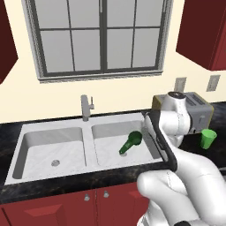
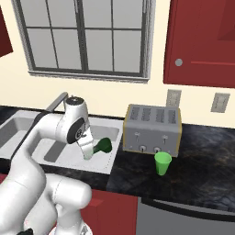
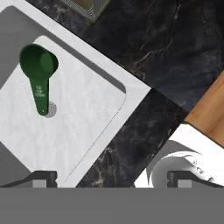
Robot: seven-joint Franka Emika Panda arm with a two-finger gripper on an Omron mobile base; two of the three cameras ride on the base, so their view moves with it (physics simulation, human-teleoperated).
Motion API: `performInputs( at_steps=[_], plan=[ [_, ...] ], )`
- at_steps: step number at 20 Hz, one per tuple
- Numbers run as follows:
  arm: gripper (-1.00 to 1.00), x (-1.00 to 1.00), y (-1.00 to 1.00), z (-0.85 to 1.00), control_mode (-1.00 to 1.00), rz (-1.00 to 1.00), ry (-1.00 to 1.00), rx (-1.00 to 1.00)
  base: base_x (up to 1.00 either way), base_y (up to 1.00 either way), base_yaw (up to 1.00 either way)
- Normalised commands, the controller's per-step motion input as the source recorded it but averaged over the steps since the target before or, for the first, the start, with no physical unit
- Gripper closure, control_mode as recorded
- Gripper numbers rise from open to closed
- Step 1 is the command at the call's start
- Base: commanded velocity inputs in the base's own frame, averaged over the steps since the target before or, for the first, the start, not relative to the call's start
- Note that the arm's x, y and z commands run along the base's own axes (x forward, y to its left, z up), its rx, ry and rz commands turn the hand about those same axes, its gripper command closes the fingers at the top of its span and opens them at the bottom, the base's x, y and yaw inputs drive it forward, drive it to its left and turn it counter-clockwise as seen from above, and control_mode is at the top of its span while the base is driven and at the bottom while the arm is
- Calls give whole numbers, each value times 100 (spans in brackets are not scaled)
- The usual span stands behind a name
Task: Move any existing items from the left basin to the right basin for drying. Then move the cup from the counter to the left basin of the sink for washing.
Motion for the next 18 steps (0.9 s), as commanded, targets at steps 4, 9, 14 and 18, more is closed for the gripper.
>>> performInputs(
  at_steps=[4, 9, 14, 18],
  plan=[
    [-100, -49, -41, 32, -100, 0, 0, 0, 0, 0, 0],
    [-100, -41, -41, 32, -100, 1, 0, 0, 0, 0, 0],
    [-100, -25, -42, 25, -100, 2, 0, 0, 0, 0, 0],
    [-100, -3, -41, 23, -100, 3, 0, -3, 0, 0, 0]
  ],
)
